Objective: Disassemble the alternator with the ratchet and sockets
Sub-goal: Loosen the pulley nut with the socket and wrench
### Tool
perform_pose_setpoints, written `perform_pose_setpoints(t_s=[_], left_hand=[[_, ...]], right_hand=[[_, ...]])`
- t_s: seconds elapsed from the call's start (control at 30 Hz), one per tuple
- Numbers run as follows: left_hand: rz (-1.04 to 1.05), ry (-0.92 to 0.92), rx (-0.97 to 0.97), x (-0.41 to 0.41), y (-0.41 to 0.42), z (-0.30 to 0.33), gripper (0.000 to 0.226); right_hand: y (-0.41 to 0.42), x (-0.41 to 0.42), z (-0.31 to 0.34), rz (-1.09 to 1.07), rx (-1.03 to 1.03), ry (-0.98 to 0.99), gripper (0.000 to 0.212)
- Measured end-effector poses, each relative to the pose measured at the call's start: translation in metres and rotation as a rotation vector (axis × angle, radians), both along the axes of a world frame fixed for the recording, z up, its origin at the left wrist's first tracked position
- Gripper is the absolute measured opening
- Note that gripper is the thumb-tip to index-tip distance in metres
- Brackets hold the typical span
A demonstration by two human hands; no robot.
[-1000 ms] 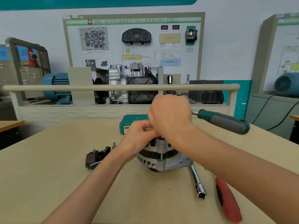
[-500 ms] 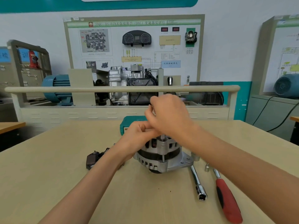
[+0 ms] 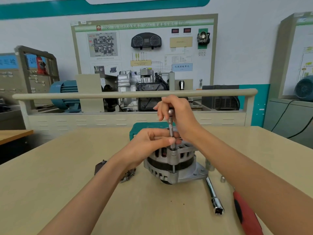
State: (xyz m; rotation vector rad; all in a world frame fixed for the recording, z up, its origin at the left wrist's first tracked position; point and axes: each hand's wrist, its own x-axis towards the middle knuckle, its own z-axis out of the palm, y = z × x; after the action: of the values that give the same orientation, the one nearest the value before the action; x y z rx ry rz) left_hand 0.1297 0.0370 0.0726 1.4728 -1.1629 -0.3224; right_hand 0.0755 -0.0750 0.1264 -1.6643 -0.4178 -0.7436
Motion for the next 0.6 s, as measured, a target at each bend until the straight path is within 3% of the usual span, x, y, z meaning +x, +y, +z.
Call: perform_pose_setpoints(t_s=[0.07,0.2,0.23,0.3,0.4,0.47,0.53,0.6], left_hand=[[0.002,0.019,-0.009,0.0,0.001,0.001,0.018],[0.137,-0.042,-0.006,0.002,-0.001,0.003,0.03],[0.19,-0.084,0.003,0.0,-0.002,0.004,0.033],[0.252,-0.134,0.018,-0.004,-0.005,0.005,0.034],[0.277,-0.146,0.013,-0.006,-0.007,0.003,0.036],[0.269,-0.147,0.013,-0.007,-0.008,0.003,0.032],[0.237,-0.135,0.001,-0.006,-0.01,0.001,0.019],[0.204,-0.102,-0.017,-0.002,-0.009,-0.002,0.011]], right_hand=[[0.001,-0.003,-0.005,-0.178,-0.15,-0.069,0.044],[0.019,-0.014,-0.025,-1.078,-0.861,-0.166,0.015],[0.027,-0.017,-0.029,-1.269,-0.94,-0.113,0.018],[0.037,-0.023,-0.034,-1.43,-0.982,-0.023,0.027],[0.036,-0.026,-0.035,-1.372,-0.951,-0.019,0.033],[0.031,-0.024,-0.032,-1.172,-0.827,-0.091,0.029],[0.024,-0.019,-0.026,-0.831,-0.539,-0.171,0.019],[0.015,-0.016,-0.017,-0.427,-0.169,-0.145,0.028]])
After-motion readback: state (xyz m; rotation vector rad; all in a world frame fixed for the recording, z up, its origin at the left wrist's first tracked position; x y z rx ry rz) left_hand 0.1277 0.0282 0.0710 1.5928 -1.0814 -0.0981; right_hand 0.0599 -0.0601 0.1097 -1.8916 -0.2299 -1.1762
